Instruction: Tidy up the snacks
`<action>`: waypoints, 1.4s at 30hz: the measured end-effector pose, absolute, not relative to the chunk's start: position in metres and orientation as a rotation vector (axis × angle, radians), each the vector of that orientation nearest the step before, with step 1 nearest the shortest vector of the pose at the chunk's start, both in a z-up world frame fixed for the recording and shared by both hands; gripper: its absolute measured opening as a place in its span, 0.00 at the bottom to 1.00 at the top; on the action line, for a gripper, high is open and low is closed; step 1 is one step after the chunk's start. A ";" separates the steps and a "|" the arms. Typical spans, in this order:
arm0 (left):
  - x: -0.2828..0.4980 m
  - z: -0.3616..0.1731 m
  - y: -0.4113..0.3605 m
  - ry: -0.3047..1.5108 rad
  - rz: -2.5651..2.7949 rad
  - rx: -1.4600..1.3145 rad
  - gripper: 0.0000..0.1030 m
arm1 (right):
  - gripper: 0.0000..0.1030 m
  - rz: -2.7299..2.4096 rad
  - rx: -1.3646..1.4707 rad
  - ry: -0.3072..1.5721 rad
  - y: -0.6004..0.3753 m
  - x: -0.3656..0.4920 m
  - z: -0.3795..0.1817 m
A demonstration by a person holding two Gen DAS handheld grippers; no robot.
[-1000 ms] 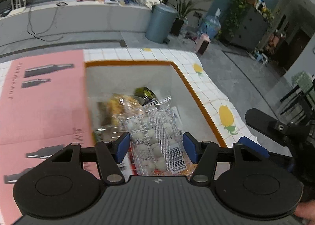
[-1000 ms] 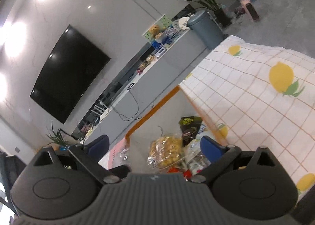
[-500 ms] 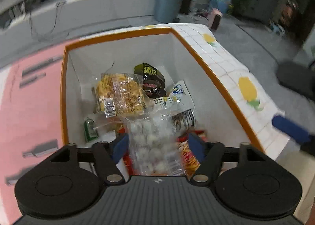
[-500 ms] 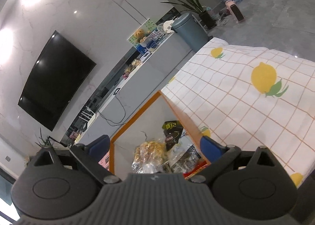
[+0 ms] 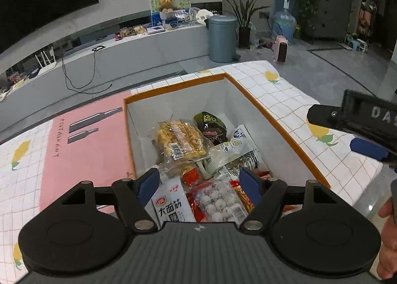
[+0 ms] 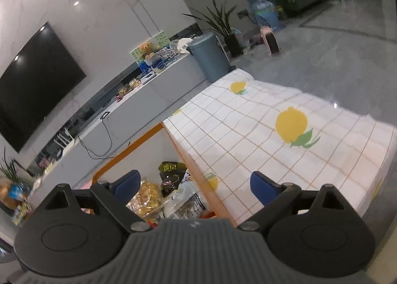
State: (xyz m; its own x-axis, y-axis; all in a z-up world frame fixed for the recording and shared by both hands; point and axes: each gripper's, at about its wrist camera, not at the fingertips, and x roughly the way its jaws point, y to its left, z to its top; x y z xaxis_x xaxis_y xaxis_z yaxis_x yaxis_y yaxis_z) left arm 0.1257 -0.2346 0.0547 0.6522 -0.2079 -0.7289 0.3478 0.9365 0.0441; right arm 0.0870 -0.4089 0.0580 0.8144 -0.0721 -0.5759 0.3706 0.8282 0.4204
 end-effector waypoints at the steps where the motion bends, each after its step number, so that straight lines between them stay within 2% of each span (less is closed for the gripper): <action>1: 0.122 0.057 -0.232 0.799 -0.319 0.177 0.84 | 0.91 -0.252 0.508 0.577 -0.405 0.085 0.062; 9: 0.091 0.074 -0.208 0.768 -0.286 0.139 0.84 | 0.94 -0.239 0.431 0.576 -0.387 0.058 0.078; 25: 0.038 0.079 -0.176 0.777 -0.208 0.070 0.84 | 0.97 -0.147 0.274 0.835 -0.324 0.015 0.029; 32: 0.033 0.080 -0.175 0.858 -0.196 0.051 0.84 | 0.97 -0.127 0.273 0.880 -0.316 -0.003 0.043; 42: 0.036 0.087 -0.186 0.911 -0.169 0.083 0.84 | 0.97 -0.140 0.149 0.964 -0.311 0.015 0.067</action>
State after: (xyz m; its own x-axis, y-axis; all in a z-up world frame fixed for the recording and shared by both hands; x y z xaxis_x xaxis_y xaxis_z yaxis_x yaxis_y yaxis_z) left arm 0.0355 -0.1861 0.0866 0.6010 -0.1101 -0.7916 0.1804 0.9836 0.0001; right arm 0.0153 -0.3111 0.0675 0.5630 -0.0519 -0.8248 0.1842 0.9808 0.0640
